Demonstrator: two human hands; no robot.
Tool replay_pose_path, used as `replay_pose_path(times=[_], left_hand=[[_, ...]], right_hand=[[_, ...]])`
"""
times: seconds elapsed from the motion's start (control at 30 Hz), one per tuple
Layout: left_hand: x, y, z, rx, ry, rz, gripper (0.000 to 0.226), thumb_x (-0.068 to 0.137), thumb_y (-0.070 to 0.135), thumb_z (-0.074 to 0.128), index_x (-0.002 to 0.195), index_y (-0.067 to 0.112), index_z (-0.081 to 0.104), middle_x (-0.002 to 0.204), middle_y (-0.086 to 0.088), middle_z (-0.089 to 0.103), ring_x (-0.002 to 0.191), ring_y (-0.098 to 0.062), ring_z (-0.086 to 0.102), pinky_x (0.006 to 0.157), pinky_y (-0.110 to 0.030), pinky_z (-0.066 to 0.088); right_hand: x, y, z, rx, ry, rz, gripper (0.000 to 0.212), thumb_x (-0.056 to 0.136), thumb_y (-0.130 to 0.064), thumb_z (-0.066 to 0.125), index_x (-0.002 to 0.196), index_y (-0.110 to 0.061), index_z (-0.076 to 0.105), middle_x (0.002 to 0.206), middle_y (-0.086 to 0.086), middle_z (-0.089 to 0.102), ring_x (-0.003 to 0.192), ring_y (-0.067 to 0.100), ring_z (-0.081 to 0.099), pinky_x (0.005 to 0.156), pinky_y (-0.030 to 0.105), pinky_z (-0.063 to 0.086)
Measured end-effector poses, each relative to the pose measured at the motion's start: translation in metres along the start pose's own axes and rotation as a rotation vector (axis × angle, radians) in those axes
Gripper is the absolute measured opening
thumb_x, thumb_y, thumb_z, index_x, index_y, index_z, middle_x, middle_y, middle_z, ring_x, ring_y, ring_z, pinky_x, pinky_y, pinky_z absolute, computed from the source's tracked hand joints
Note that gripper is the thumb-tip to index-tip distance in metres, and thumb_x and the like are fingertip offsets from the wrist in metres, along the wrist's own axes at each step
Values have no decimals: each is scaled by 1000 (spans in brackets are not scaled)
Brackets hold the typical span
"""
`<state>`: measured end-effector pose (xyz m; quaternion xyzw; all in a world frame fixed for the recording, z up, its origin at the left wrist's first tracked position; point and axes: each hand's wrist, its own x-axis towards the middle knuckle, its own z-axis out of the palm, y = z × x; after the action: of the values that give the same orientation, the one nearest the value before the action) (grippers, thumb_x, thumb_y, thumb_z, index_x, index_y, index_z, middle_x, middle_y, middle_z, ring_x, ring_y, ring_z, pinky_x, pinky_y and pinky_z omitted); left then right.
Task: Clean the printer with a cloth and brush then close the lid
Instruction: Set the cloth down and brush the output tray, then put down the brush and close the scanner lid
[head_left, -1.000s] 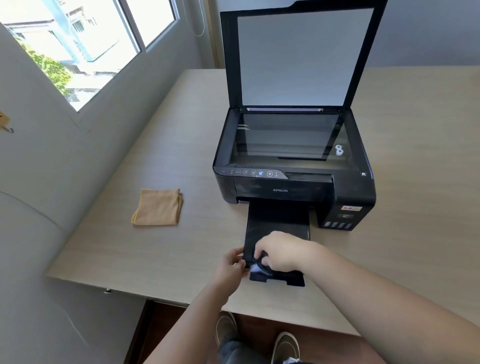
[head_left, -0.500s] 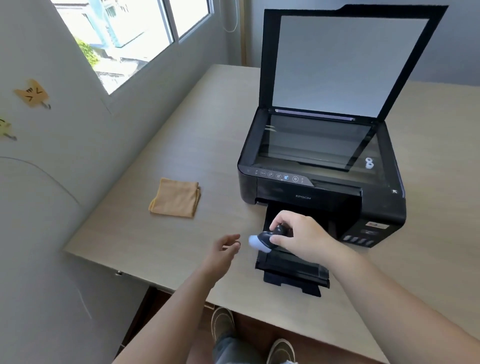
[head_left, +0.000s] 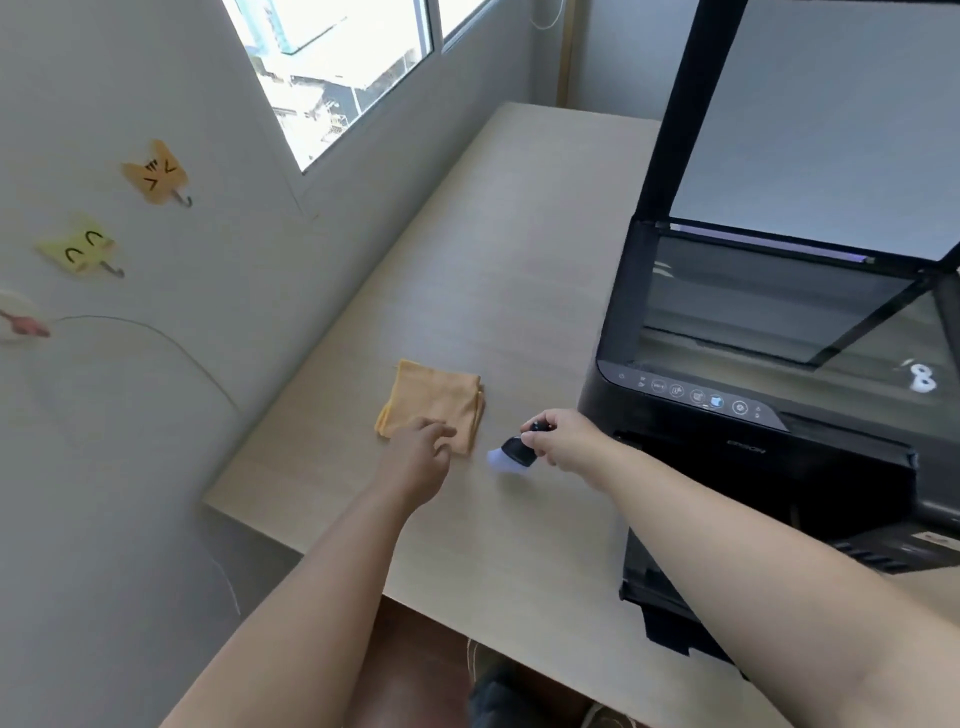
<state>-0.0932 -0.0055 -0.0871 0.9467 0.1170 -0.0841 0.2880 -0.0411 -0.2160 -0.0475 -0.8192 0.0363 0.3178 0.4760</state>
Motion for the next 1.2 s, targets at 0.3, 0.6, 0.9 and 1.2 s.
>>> replay_pose_path(times=[0.3, 0.6, 0.9, 1.2], left_hand=[[62, -32, 17, 358, -238, 166, 60, 94, 56, 11, 152, 43, 2, 161, 13, -15, 149, -20, -15, 120, -45, -4], [91, -22, 28, 356, -218, 267, 57, 101, 46, 23, 150, 46, -5, 159, 17, -21, 147, -18, -21, 116, -45, -11], [96, -14, 19, 326, -231, 219, 57, 94, 56, 15, 151, 45, 15, 162, 16, -4, 150, -21, -9, 118, -47, -4], [106, 59, -23, 286, -9, 252, 45, 97, 41, 35, 138, 26, 47, 152, 2, 34, 137, -22, 32, 111, -32, 24]], right_hand=[[79, -7, 12, -187, 155, 113, 27, 90, -21, 61, 117, -18, 60, 118, 1, 62, 109, 19, 56, 80, 20, 37], [108, -9, 14, -125, 225, 165, 34, 89, -14, 59, 122, -20, 58, 122, 0, 63, 114, 17, 56, 84, 16, 35], [70, -31, 12, 344, 322, 212, 29, 88, -17, 59, 117, -18, 57, 98, 4, 59, 80, 17, 57, 77, 29, 48], [-36, -85, -30, 732, 254, -69, 18, 95, -12, 51, 106, -20, 62, 99, 4, 60, 85, 15, 58, 77, 24, 47]])
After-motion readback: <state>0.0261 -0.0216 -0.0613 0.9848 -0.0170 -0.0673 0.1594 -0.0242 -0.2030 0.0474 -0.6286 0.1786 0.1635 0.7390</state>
